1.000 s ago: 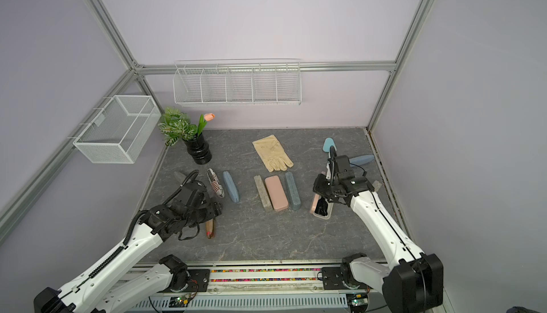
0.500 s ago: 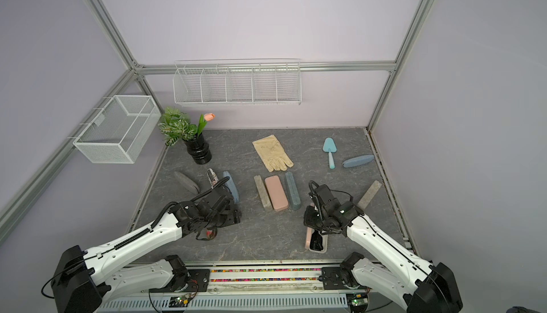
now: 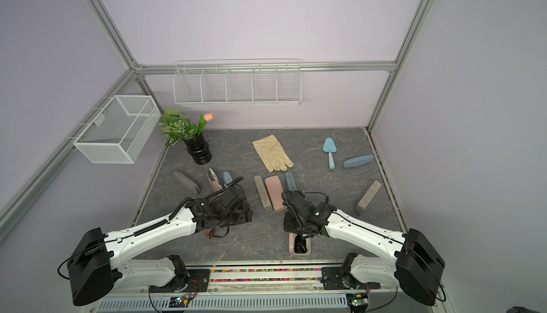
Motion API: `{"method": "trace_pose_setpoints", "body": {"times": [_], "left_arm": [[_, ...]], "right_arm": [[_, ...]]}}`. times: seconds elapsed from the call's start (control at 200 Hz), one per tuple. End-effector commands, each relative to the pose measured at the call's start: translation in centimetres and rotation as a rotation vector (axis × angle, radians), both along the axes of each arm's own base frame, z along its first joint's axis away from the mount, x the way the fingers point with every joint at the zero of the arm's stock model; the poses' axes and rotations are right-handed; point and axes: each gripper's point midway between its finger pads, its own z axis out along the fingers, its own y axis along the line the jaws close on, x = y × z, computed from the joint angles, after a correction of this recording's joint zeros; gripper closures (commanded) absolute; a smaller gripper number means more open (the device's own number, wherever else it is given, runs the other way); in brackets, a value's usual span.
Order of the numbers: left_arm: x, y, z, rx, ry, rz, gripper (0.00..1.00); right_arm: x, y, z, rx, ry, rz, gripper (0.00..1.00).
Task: Close the glasses case
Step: Place the glasses case at the center of the board.
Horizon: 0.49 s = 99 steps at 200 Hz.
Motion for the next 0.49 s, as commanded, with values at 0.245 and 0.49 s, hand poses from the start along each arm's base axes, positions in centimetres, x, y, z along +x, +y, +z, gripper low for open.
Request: {"method": "trace_pose_setpoints", "body": {"times": [0.245,0.49], "left_arm": [[-0.2,0.6,-0.2,0.000,-0.003,0.041,0.22],[-0.2,0.5,-0.8,0.005,0.005,0.040,0.22]], "right_arm": [[1.9,5.7,1.3,0.073,-0.045,0.040,0.85],[1.6,5.9,0.6,0.061,-0.029,0.042,0.79]]}}
